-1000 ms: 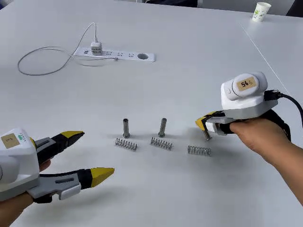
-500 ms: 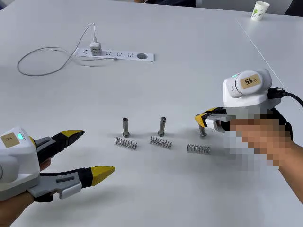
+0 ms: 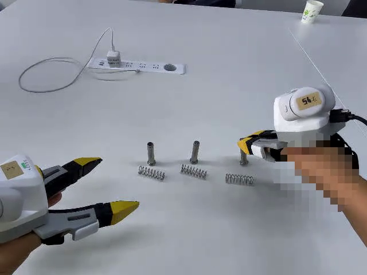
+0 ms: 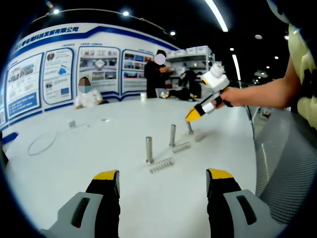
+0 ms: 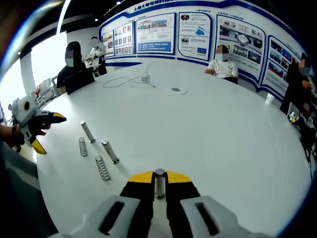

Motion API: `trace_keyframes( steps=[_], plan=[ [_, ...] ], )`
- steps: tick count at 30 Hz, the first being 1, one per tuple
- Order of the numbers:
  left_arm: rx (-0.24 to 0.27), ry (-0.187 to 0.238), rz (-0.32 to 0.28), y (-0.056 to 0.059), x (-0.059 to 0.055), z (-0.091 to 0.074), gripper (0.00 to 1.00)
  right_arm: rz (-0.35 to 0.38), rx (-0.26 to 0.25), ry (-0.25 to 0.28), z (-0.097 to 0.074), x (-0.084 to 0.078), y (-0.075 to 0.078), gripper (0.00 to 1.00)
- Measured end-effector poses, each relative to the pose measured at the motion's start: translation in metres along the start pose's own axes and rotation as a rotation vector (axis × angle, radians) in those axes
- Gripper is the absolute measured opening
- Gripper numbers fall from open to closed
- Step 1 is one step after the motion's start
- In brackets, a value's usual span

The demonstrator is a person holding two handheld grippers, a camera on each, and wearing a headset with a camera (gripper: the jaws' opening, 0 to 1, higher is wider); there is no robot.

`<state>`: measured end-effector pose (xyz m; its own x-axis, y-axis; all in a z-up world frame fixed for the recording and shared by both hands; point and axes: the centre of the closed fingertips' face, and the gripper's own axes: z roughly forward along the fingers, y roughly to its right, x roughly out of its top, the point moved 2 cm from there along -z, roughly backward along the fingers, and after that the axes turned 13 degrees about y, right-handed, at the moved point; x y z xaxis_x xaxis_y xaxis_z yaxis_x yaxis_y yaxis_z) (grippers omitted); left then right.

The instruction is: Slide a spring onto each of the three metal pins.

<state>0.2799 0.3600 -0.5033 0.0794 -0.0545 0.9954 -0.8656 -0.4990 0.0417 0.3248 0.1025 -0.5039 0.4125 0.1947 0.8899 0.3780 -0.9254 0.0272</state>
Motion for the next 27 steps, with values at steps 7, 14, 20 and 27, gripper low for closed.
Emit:
trace_keyframes(
  steps=[7, 14, 20, 27],
  plan=[
    [-0.002, -0.003, 0.001, 0.001, 0.000, 0.000, 0.72, -0.010, 0.008, 0.013, -0.003, 0.000, 0.000, 0.09],
    [-0.002, -0.004, 0.002, 0.000, 0.000, 0.000, 0.72, -0.006, 0.010, 0.012, -0.008, -0.002, 0.002, 0.09],
    [-0.007, -0.004, 0.005, 0.001, 0.001, 0.001, 0.73, -0.006, 0.010, -0.001, -0.011, -0.007, 0.001, 0.09],
    [-0.012, -0.005, 0.009, 0.002, 0.002, 0.001, 0.73, -0.005, 0.007, -0.008, -0.012, -0.010, 0.002, 0.09]
  ],
)
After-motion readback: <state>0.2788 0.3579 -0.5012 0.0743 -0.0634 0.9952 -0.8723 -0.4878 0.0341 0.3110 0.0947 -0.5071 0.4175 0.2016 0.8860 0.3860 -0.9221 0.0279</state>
